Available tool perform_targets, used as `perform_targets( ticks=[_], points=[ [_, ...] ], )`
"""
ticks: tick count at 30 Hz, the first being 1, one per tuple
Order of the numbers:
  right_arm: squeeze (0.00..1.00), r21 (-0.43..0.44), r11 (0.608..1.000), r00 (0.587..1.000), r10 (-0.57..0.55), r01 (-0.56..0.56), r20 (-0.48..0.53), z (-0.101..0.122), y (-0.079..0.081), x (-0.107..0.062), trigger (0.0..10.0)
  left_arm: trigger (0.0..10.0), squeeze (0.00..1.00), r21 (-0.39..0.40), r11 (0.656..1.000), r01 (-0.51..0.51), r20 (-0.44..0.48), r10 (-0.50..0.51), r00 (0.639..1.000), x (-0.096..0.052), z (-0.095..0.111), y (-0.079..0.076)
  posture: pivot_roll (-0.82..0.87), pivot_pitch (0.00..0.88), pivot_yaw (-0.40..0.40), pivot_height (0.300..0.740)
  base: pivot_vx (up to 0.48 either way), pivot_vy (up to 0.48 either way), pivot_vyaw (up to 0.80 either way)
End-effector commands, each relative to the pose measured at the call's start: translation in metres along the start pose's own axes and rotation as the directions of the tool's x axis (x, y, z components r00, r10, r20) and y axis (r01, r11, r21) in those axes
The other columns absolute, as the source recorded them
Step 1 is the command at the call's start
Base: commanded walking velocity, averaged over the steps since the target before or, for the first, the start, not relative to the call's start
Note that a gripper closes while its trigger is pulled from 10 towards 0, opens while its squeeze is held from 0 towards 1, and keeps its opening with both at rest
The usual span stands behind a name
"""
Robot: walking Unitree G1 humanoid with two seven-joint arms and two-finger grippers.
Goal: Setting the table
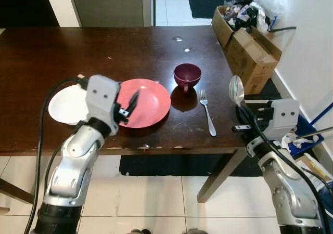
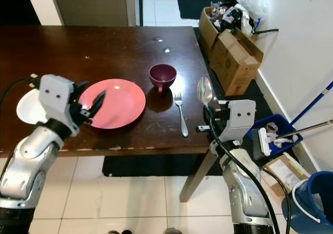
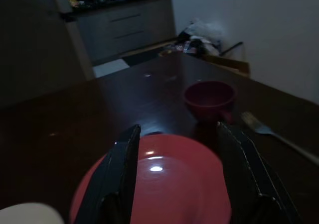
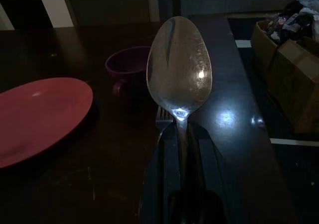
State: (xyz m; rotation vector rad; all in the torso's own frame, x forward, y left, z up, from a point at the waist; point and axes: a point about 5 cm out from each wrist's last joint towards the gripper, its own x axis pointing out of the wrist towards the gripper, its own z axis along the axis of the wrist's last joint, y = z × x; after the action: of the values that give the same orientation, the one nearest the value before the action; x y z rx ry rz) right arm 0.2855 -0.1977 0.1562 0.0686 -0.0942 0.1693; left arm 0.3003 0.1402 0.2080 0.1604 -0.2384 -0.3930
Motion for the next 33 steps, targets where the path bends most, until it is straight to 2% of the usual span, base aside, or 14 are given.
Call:
perform_targets(
  ticks=[1,2,5,6,7,11,12,14,18,22,25,27,33],
  points=[
    [0.0,-0.004,1.0,1.0,0.014,-0.014,-0.02,-0.003,0.002,0.001,10.0,10.0,0.0,-0.016,0.999,0.043,-0.018,-0.043,0.999,0.001,-0.001,-0.003,-0.14,0.017,0.066,0.74,0.0,0.0,0.0],
    [0.0,-0.004,1.0,1.0,0.014,-0.014,-0.02,-0.003,0.002,0.001,10.0,10.0,0.0,-0.016,0.999,0.043,-0.018,-0.043,0.999,0.001,-0.001,-0.003,-0.14,0.017,0.066,0.74,0.0,0.0,0.0],
    [0.0,0.007,0.997,0.996,0.073,-0.073,-0.054,-0.009,0.014,0.007,10.0,10.0,0.0,-0.026,0.981,0.193,-0.056,-0.195,0.979,0.001,-0.006,-0.011,-0.14,0.021,0.068,0.74,0.0,0.0,0.0],
    [0.0,0.007,0.997,0.996,0.073,-0.073,-0.054,-0.009,0.014,0.007,10.0,10.0,0.0,-0.026,0.981,0.193,-0.056,-0.195,0.979,0.001,-0.006,-0.011,-0.14,0.021,0.068,0.74,0.0,0.0,0.0],
    [0.0,0.017,0.994,0.991,0.109,-0.108,-0.079,-0.014,0.021,0.01,10.0,10.0,0.0,-0.023,0.965,0.26,-0.07,-0.261,0.963,0.0,-0.005,-0.016,-0.14,0.024,0.071,0.74,0.0,0.0,0.0],
    [0.0,0.041,0.99,0.985,0.137,-0.134,-0.102,-0.021,0.028,0.021,10.0,10.0,0.0,-0.023,0.943,0.332,-0.07,-0.333,0.94,0.002,-0.002,-0.022,-0.13,0.028,0.069,0.74,0.0,0.0,0.0],
    [0.0,0.075,0.988,0.983,0.14,-0.132,-0.12,-0.025,0.032,0.033,10.0,10.0,0.0,-0.004,0.923,0.384,-0.066,-0.383,0.921,0.005,0.001,-0.025,-0.12,0.032,0.07,0.74,0.0,0.0,0.0],
    [0.0,0.098,0.988,0.982,0.136,-0.124,-0.134,-0.027,0.035,0.045,10.0,10.0,0.0,0.008,0.91,0.414,-0.063,-0.413,0.909,0.006,0.005,-0.025,-0.12,0.034,0.07,0.74,0.0,0.0,0.0],
    [0.0,0.104,0.988,0.981,0.132,-0.118,-0.143,-0.026,0.038,0.061,10.0,10.0,0.0,0.024,0.906,0.422,-0.063,-0.42,0.905,0.005,0.011,-0.017,-0.09,0.044,0.071,0.74,0.0,0.0,0.0],
    [0.0,0.142,0.977,0.973,0.18,-0.159,-0.147,-0.022,0.045,0.076,10.0,10.0,0.0,0.052,0.915,0.401,-0.081,-0.396,0.915,-0.002,0.015,-0.003,-0.06,0.058,0.062,0.74,0.0,0.0,0.0],
    [0.0,0.144,0.972,0.965,0.208,-0.186,-0.16,-0.023,0.049,0.079,10.0,10.0,0.0,0.059,0.918,0.392,-0.088,-0.386,0.918,-0.005,0.017,0.001,-0.05,0.065,0.054,0.74,0.0,0.0,0.0],
    [0.0,0.118,0.966,0.947,0.249,-0.229,-0.202,-0.032,0.053,0.079,10.0,10.0,0.0,0.065,0.922,0.381,-0.099,-0.374,0.922,-0.009,0.018,0.005,-0.03,0.079,0.049,0.74,0.0,0.0,0.0],
    [0.0,0.102,0.968,0.942,0.246,-0.229,-0.227,-0.039,0.054,0.08,10.0,10.0,0.0,0.06,0.923,0.381,-0.113,-0.373,0.921,-0.015,0.017,0.005,-0.02,0.097,0.049,0.74,0.0,0.0,0.0]
  ],
)
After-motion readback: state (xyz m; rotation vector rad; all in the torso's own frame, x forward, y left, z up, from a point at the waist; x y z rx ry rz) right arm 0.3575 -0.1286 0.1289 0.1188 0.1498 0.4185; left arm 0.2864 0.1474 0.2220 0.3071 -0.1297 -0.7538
